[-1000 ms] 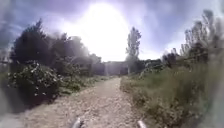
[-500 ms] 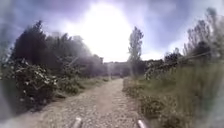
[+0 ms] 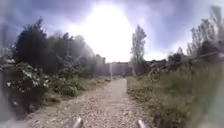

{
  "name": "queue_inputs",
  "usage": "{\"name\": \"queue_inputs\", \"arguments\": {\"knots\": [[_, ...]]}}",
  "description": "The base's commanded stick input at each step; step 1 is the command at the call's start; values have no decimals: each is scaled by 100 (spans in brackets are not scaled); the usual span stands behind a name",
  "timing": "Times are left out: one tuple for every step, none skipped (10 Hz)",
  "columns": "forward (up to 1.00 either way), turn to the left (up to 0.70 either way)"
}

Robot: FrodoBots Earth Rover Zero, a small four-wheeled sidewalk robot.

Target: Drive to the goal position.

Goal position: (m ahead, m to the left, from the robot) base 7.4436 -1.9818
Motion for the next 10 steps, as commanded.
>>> {"name": "queue_inputs", "arguments": {"knots": [[70, 0], [70, 0], [70, 0], [70, 0], [70, 0], [70, 0], [70, -35], [70, -35], [70, -35], [70, -23]]}}
